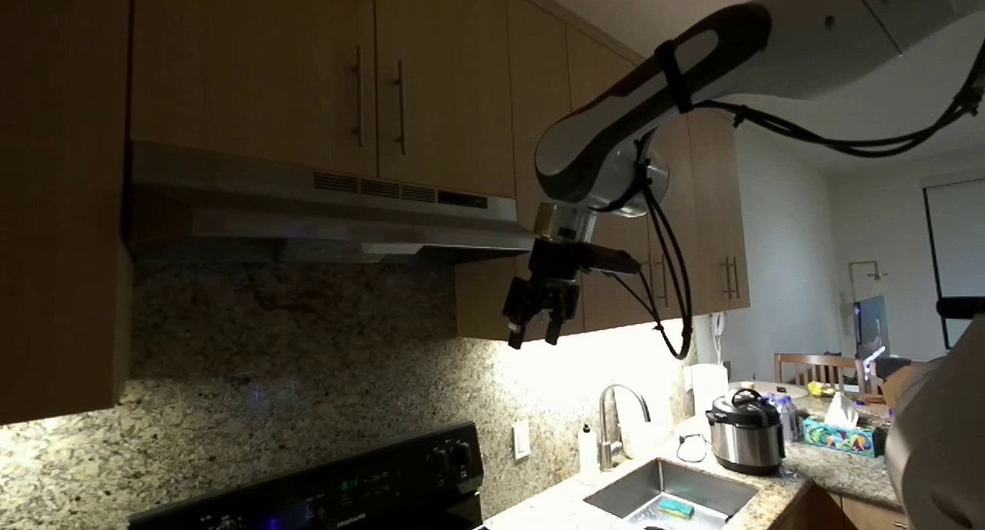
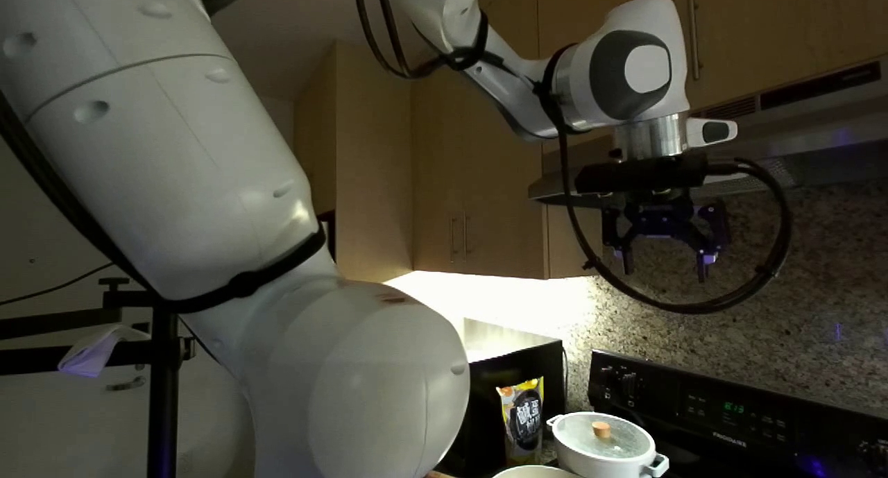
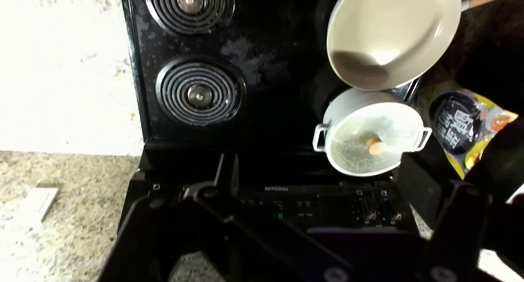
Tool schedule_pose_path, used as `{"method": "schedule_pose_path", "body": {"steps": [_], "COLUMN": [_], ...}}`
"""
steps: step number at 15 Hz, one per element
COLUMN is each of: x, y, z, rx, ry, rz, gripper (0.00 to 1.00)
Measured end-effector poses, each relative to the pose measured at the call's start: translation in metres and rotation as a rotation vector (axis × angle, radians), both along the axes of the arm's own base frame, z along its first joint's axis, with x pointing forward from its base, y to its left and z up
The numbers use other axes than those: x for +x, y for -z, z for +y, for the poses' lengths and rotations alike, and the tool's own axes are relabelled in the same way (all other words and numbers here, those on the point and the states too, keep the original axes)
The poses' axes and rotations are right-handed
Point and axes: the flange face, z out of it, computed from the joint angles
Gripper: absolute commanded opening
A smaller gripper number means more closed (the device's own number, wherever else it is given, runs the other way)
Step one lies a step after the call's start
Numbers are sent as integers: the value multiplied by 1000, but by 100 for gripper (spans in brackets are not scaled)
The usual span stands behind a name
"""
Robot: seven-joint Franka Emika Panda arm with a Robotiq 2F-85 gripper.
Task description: Turn off the light on top of the stove
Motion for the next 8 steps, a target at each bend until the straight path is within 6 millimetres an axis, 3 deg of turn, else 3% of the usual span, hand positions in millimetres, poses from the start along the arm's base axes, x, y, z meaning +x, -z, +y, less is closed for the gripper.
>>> {"method": "schedule_pose_path", "body": {"steps": [3,8], "x": [-2,-2], "y": [22,25], "z": [5,7], "rx": [9,10], "ry": [-16,-23], "rz": [130,162], "gripper": [100,100]}}
